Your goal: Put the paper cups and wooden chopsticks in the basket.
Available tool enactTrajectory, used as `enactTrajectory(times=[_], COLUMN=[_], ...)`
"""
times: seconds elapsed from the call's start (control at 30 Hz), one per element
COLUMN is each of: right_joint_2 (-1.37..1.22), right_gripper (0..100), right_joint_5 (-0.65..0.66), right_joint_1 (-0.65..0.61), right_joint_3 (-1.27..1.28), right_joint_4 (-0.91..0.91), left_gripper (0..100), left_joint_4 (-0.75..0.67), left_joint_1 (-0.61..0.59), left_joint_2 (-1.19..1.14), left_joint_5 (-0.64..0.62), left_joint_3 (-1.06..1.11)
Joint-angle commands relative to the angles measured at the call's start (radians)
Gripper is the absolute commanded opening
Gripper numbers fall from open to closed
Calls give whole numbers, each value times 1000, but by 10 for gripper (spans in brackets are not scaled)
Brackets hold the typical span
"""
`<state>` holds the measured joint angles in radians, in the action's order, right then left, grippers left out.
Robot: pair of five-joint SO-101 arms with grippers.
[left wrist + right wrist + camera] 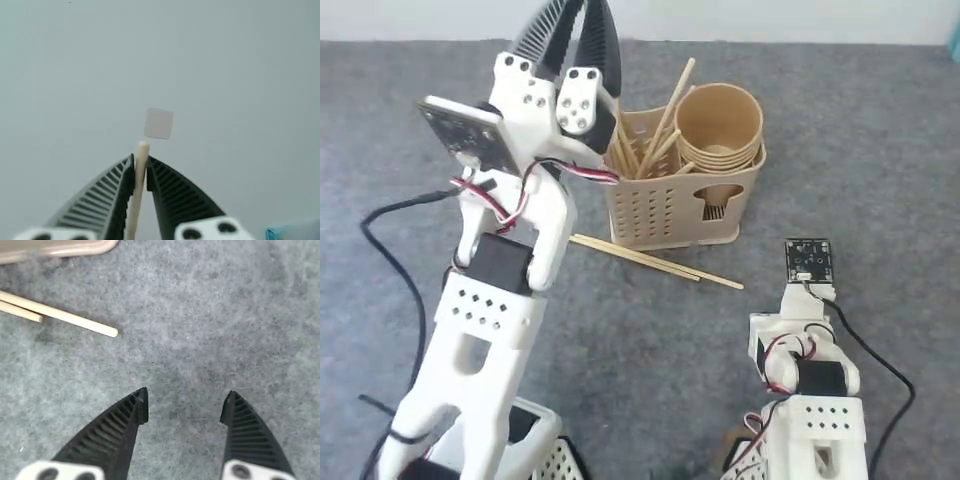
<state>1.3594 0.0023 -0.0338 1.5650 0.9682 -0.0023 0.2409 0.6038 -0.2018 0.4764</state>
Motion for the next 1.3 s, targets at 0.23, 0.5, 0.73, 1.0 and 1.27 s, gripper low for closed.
enactTrajectory(times=[0.23, 0.5, 0.73, 1.0, 1.27], right_joint_2=[19, 19, 19, 19, 19], right_gripper=[245, 245, 245, 245, 245], right_joint_5=[14, 14, 14, 14, 14], right_joint_1=[21, 21, 21, 21, 19], right_joint_3=[-20, -20, -20, -18, -18], right_joint_4=[-2, -2, -2, -2, -2], left_gripper=[11, 11, 11, 111, 430], left_joint_4=[121, 120, 0, -118, 377], left_joint_1=[2, 11, 9, 3, -101], left_joint_2=[-43, -49, -48, -48, 133], left_joint_5=[-94, -80, 3, 2, -8], left_joint_3=[-294, -157, 108, 246, 133])
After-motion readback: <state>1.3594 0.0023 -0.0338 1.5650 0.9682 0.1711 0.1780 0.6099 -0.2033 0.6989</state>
